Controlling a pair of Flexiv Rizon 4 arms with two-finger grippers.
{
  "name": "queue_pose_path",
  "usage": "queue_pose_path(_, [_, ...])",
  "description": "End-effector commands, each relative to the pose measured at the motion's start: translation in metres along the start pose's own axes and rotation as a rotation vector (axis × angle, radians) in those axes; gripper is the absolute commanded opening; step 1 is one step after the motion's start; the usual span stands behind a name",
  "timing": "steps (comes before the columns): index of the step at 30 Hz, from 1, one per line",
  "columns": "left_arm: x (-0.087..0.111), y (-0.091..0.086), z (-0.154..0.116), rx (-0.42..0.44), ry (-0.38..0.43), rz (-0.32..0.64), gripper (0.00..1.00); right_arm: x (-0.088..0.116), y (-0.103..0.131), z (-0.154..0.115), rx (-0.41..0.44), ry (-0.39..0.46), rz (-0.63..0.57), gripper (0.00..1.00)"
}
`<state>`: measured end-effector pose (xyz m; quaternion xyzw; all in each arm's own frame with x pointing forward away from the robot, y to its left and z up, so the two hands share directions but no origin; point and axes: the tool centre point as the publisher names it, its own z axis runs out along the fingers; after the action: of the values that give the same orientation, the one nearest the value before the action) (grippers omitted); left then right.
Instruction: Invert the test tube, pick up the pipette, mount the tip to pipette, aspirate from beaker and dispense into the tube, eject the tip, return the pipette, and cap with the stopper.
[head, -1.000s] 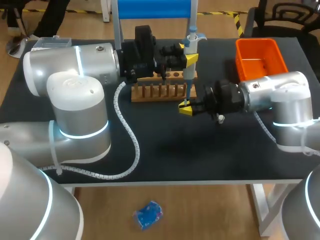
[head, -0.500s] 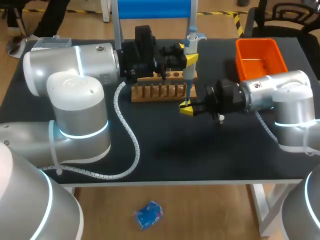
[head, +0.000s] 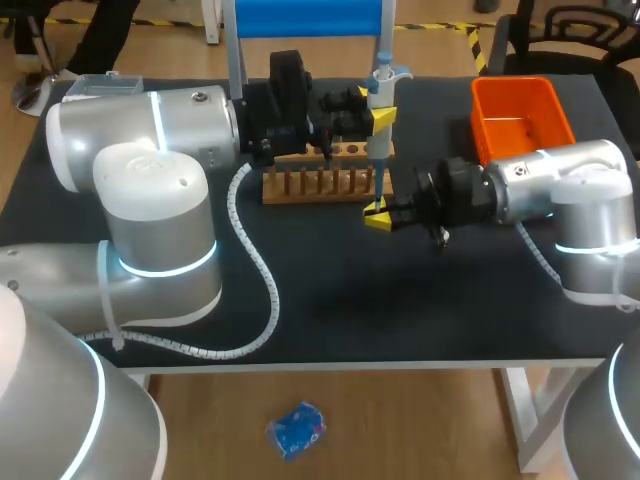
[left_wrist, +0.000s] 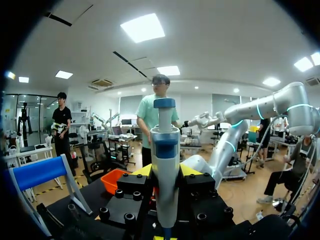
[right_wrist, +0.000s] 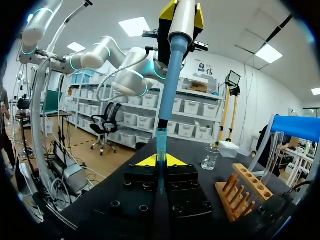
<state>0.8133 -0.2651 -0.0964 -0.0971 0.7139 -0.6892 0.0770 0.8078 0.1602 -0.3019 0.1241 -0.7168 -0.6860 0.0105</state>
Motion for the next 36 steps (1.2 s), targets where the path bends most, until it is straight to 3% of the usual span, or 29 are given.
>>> queue_pose_path(1, [0.000, 0.002, 0.001, 0.005, -0.003, 0.002, 0.00, 0.002, 0.002, -0.001, 0.004, 0.001, 0.002, 0.00])
queue_pose_path(22, [0.000, 0.002, 0.001, 0.005, -0.003, 0.002, 0.00, 0.001, 0.006, 0.005, -0.054, 0.004, 0.051, 0.00])
queue_pose_path(36, [0.000, 0.002, 0.001, 0.005, -0.003, 0.002, 0.00, 0.003, 0.009, 0.009, -0.019, -0.004, 0.035, 0.00])
